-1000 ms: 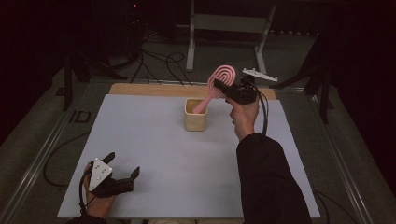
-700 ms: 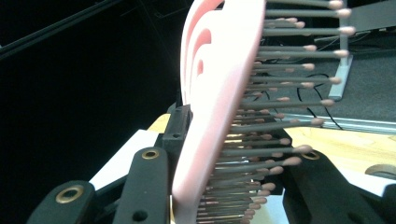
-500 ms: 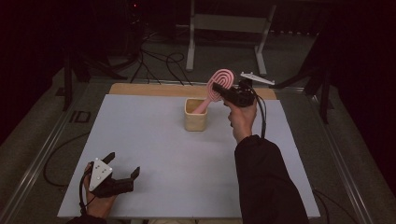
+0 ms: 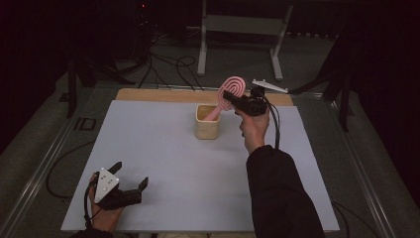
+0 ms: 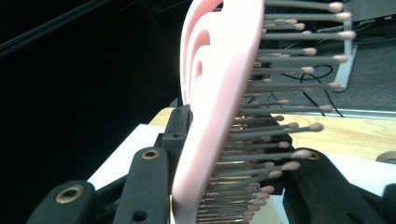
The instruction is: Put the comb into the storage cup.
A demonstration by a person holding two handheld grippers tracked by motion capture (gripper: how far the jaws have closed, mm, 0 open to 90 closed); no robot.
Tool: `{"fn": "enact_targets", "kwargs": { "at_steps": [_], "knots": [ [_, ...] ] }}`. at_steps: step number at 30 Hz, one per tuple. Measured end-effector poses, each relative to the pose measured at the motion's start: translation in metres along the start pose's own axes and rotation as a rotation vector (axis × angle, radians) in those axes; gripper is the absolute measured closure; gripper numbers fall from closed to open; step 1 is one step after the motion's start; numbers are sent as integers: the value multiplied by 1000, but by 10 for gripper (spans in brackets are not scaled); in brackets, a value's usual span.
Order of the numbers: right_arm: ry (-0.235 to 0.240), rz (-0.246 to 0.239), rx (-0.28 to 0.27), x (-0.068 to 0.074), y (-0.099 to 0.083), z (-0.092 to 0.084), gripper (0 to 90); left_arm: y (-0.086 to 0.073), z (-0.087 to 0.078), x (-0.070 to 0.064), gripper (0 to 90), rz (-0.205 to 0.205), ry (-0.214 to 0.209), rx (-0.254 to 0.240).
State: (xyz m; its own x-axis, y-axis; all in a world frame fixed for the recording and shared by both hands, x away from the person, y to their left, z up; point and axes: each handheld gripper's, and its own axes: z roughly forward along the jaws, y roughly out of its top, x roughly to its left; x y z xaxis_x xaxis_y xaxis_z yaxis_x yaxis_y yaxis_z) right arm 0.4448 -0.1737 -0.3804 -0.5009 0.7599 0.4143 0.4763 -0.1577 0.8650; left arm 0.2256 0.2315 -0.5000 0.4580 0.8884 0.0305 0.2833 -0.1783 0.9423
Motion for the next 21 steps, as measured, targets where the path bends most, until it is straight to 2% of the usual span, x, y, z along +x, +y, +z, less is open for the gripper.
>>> {"fn": "enact_targets", "kwargs": {
  "at_steps": [11,21],
  "knots": [
    [0,4,10,2,-5,5,634,0,0,0,1,1,2,3],
    [-2,-12,40,5,-13,12,634,0,0,0,1,3,4,8]
  ]
}}
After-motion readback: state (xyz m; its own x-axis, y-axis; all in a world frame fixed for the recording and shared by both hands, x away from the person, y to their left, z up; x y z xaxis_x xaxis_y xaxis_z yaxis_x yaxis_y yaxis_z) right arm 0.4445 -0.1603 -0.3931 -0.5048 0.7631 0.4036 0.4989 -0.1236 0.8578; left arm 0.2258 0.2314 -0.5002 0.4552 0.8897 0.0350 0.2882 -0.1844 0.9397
